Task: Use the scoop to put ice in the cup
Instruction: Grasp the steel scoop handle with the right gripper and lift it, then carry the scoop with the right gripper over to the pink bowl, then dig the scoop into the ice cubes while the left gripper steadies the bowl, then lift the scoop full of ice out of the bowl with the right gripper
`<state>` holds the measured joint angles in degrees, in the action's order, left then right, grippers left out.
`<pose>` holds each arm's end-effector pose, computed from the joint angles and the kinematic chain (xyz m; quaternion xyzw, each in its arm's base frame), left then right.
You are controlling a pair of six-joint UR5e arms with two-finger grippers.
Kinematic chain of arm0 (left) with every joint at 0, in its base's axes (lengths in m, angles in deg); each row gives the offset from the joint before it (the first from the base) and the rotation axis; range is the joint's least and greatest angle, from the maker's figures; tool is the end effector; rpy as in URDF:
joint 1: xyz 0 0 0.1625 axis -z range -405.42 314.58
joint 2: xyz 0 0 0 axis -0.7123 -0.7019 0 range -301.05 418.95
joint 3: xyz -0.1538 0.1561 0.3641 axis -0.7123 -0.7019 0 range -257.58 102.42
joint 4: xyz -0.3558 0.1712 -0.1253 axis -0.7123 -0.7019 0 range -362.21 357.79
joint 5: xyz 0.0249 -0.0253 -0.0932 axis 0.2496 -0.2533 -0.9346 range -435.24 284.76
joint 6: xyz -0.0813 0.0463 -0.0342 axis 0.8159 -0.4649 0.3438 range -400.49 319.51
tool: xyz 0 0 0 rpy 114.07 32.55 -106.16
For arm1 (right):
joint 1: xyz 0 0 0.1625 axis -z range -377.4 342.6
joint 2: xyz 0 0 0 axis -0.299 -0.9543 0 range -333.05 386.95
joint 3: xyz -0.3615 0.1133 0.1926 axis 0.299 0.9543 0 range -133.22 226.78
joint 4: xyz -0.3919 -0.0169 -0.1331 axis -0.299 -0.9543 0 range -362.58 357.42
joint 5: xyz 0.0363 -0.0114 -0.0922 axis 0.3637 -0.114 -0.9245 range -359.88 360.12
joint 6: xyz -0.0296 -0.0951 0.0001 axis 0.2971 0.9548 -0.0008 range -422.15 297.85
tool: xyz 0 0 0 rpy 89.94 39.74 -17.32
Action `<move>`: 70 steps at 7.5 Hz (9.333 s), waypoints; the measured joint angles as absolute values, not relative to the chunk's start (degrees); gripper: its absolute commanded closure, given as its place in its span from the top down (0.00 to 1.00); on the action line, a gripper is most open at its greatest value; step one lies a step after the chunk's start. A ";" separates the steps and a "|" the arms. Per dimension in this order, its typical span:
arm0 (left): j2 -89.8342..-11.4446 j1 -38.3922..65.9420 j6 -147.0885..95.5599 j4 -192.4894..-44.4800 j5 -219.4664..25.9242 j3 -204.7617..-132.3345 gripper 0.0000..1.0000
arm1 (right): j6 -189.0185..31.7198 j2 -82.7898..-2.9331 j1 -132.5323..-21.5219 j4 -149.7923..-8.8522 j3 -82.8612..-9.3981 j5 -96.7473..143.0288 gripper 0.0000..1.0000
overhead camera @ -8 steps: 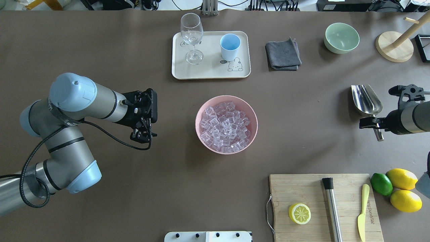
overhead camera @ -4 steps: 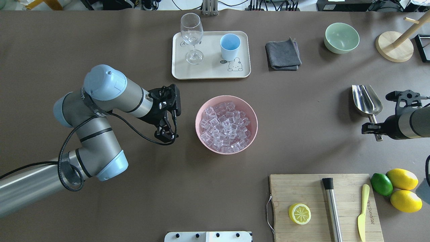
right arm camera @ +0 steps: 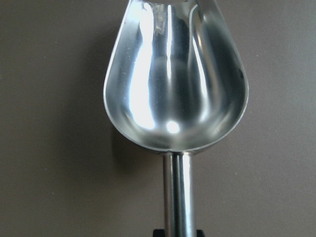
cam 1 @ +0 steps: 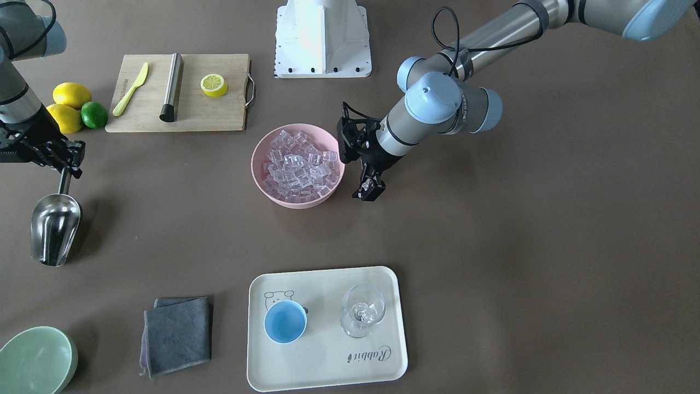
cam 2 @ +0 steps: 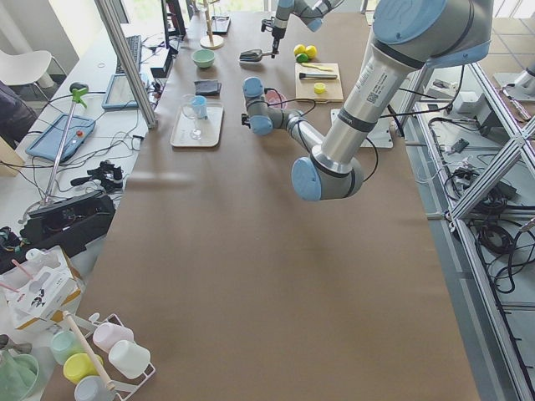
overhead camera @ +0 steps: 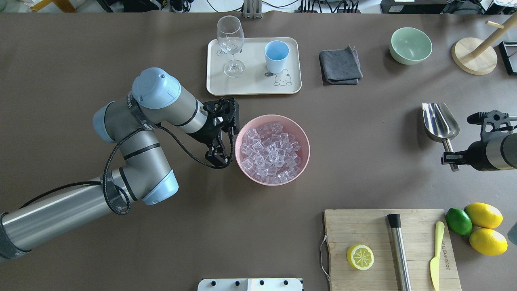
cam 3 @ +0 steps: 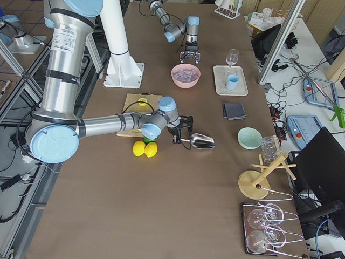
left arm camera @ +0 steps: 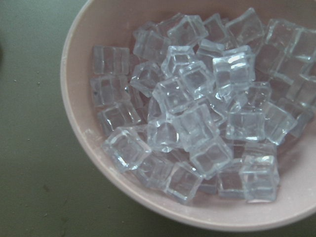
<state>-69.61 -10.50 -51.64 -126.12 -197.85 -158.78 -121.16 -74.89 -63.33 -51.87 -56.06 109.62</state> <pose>0.5488 -0.4802 0.2479 0.3803 0.4106 0.5695 0.6020 -0.2354 -0.3871 0.5753 0.0943 -0.3731 0.0601 0.9210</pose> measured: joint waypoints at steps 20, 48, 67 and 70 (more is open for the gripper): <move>-69.31 -13.31 -43.75 -134.24 -196.48 -156.43 0.98 | -36.79 -26.25 -60.66 -148.57 -79.84 106.66 0.00; -68.40 -13.60 -43.66 -135.93 -196.35 -156.50 0.98 | -37.20 -24.06 -47.19 -126.09 -59.85 93.37 0.00; -68.08 -13.63 -43.66 -135.92 -196.39 -156.67 0.98 | -51.93 -36.64 -50.36 -92.51 -59.35 110.41 0.00; -68.05 -13.64 -43.66 -135.97 -196.44 -156.73 0.98 | -54.03 -36.84 -52.60 -91.08 -59.53 113.97 0.00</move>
<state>-68.05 -13.64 -43.66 -135.97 -196.44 -156.73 -54.03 -36.84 -52.60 -91.08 -59.53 113.97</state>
